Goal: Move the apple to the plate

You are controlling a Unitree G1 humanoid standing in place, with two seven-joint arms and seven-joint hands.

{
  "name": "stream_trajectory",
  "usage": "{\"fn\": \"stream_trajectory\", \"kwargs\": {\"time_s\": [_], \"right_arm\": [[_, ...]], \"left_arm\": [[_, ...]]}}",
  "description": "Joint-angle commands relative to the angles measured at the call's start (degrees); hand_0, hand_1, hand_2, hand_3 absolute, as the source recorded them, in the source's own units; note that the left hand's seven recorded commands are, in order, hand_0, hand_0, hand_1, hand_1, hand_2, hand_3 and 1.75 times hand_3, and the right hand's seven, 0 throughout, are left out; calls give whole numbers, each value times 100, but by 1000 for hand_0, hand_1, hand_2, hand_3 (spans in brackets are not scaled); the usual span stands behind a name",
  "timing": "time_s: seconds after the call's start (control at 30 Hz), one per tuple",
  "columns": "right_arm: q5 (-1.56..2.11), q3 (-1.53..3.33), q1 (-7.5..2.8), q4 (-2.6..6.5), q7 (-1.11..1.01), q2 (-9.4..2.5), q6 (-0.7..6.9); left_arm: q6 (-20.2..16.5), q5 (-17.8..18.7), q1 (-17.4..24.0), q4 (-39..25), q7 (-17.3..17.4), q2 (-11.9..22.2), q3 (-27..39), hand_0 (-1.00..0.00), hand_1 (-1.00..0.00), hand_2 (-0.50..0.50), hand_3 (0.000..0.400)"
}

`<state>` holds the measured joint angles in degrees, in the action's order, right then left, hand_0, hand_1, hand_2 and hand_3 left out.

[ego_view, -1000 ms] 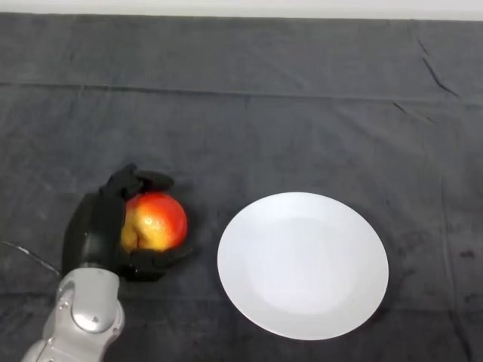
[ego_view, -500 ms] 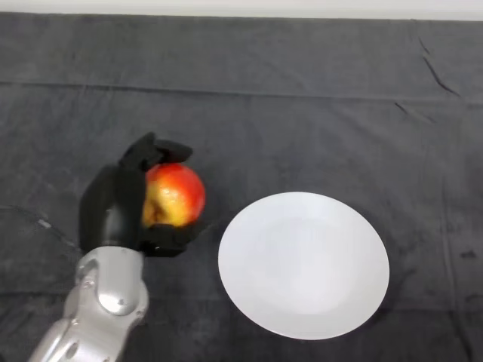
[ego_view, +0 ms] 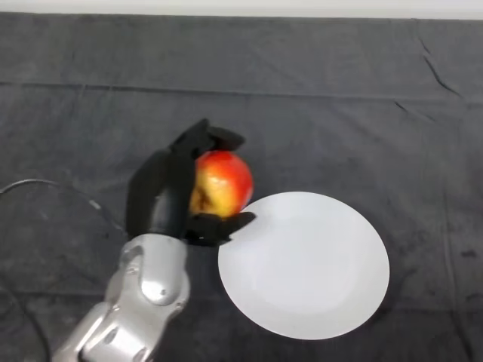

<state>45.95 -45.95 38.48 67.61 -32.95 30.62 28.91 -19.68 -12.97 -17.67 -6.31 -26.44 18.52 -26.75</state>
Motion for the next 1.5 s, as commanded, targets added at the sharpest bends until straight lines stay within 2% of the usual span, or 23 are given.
{"fn": "stream_trajectory", "kwargs": {"time_s": [0.03,0.23,0.4,0.63,1.13,1.5], "right_arm": [[-29,-132,-168,-40,-9,256,13],[-29,-133,-165,-32,-12,260,14],[-30,-134,-162,-23,-16,264,15],[-30,-136,-157,-9,-22,270,15],[-33,-140,-147,17,-35,282,16],[-35,-142,-140,38,-44,290,16]], "left_arm": [[32,-173,-411,233,-108,-89,-143,-1000,-1000,0,400],[22,-68,-805,668,-235,-325,-691,-1000,-1000,0,400],[113,171,-1145,1083,-319,-462,-1188,-1000,-1000,0,400],[291,508,-1495,1421,-205,-467,-1587,-1000,-1000,0,400],[683,879,-1707,1994,-345,-586,-2391,-1000,-1000,0,400],[705,1102,-1876,2279,-42,-509,-2899,-1000,-1000,0,400]]}}
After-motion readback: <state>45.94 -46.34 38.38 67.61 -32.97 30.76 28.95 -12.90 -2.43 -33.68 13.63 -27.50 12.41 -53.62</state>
